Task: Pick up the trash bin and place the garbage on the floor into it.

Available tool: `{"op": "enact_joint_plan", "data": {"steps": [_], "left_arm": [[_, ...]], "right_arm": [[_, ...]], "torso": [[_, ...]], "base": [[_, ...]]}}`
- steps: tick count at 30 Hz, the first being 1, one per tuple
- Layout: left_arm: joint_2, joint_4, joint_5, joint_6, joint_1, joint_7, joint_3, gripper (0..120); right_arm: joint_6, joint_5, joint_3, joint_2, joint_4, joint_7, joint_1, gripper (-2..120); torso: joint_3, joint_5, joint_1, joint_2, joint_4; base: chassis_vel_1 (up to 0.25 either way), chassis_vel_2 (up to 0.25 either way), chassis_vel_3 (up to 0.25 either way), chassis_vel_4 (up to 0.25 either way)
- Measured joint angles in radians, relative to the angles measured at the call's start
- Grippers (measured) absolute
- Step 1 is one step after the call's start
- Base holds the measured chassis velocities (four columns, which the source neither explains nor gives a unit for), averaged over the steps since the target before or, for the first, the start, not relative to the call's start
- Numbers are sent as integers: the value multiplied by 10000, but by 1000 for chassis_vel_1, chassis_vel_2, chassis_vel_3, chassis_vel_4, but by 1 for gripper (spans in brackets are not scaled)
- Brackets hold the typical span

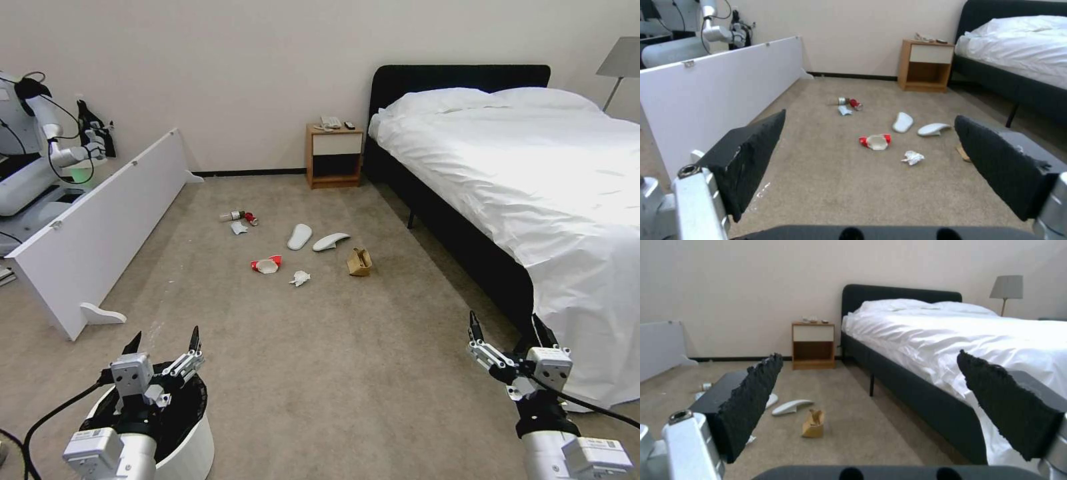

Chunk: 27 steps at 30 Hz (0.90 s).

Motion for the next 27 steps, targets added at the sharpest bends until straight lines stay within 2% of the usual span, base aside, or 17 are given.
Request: {"op": "enact_joint_plan", "data": {"steps": [13, 18, 20, 21, 22, 23, 24, 25, 26, 27], "left_arm": [[0, 0, 9, 21, 2, 3, -3, 100], [0, -24, -70, 254, 6, -61, -118, 100], [3, -178, -699, 1004, -22, -293, -409, 100], [97, -291, -1197, 1759, -58, -569, -666, 100], [97, -291, -1197, 1759, -58, -569, -666, 100], [345, -372, -1772, 2808, -117, -870, -1160, 100], [345, -372, -1772, 2808, -117, -870, -1160, 100], [468, -377, -1998, 3220, -143, -962, -1448, 100], [683, -380, -2506, 3812, -218, -1106, -1930, 100], [683, -380, -2506, 3812, -218, -1106, -1930, 100]], "right_arm": [[17, 7, 10, -9, -11, 6, -1, 100], [23, 63, 58, -11, -20, 12, 12, 100], [29, 142, 153, -44, -60, 18, 35, 100], [31, 203, 228, -76, -76, 27, 50, 100], [31, 203, 228, -76, -76, 27, 50, 100], [33, 296, 337, -120, -93, 35, 68, 100], [33, 296, 337, -120, -93, 35, 68, 100], [34, 344, 386, -141, -101, 38, 76, 100], [35, 410, 459, -171, -122, 43, 101, 100], [35, 410, 459, -171, -122, 43, 101, 100]], "torso": [[0, 0, 0, 0, 0], [0, 0, 0, 0, 0], [0, 0, 0, 0, 0], [0, 0, 0, 0, 0], [0, 0, 0, 0, 0], [0, 0, 0, 0, 0], [0, 0, 0, 0, 0], [0, -1, 0, 0, 0], [0, 0, 0, -1, 1], [0, 0, 0, -1, 1]], "base": [[0, 0, 0, 0], [0, 0, 0, 0], [0, 0, 0, 0], [0, 0, 0, 0], [0, 0, 0, 0], [0, 0, 0, 0], [0, 0, 0, 0], [0, 0, 0, 0], [0, 0, 0, 0], [0, 0, 0, 0]]}}
